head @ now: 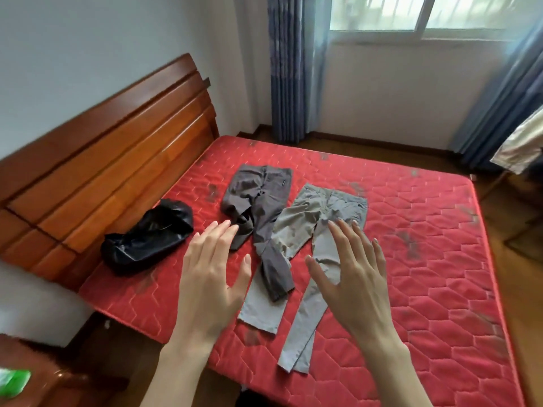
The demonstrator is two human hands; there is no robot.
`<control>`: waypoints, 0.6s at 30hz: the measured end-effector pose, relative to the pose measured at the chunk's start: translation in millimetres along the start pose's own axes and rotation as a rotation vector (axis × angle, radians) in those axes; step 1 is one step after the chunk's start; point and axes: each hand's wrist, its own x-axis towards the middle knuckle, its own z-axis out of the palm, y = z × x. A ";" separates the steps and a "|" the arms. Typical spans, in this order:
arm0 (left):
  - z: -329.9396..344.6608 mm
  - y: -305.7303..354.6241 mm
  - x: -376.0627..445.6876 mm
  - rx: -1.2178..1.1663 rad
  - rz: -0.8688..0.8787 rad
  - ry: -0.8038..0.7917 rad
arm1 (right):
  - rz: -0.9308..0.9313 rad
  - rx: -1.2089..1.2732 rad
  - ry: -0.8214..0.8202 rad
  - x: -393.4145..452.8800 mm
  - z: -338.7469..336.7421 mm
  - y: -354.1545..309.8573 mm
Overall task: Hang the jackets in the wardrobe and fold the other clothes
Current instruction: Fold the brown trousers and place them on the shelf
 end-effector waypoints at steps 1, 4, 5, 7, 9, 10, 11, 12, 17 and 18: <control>8.5 -6.4 15.3 -0.015 0.027 -0.007 | 0.020 -0.013 0.015 10.7 6.2 0.8; 31.9 -32.7 65.4 -0.049 0.108 -0.036 | 0.065 -0.063 0.046 46.0 28.0 -0.9; 39.5 -43.7 82.8 -0.061 0.126 -0.050 | 0.080 -0.081 0.048 57.8 35.6 -1.8; 53.9 -65.9 115.6 -0.092 0.146 -0.074 | 0.109 -0.108 0.048 80.4 49.9 -3.2; 69.3 -84.9 145.2 -0.134 0.165 -0.088 | 0.134 -0.135 0.053 100.1 61.7 -3.6; 78.3 -92.5 158.6 -0.160 0.175 -0.096 | 0.152 -0.149 0.061 108.8 67.1 -2.7; 88.1 -98.9 170.7 -0.183 0.185 -0.108 | 0.172 -0.160 0.066 117.1 72.0 -1.1; 98.3 -104.1 181.4 -0.200 0.196 -0.126 | 0.193 -0.170 0.070 124.7 76.1 1.1; 142.8 -111.1 220.5 -0.271 0.233 -0.199 | 0.286 -0.212 0.091 152.5 84.8 18.3; 150.6 -110.1 226.6 -0.286 0.237 -0.205 | 0.301 -0.214 0.091 157.8 85.7 23.8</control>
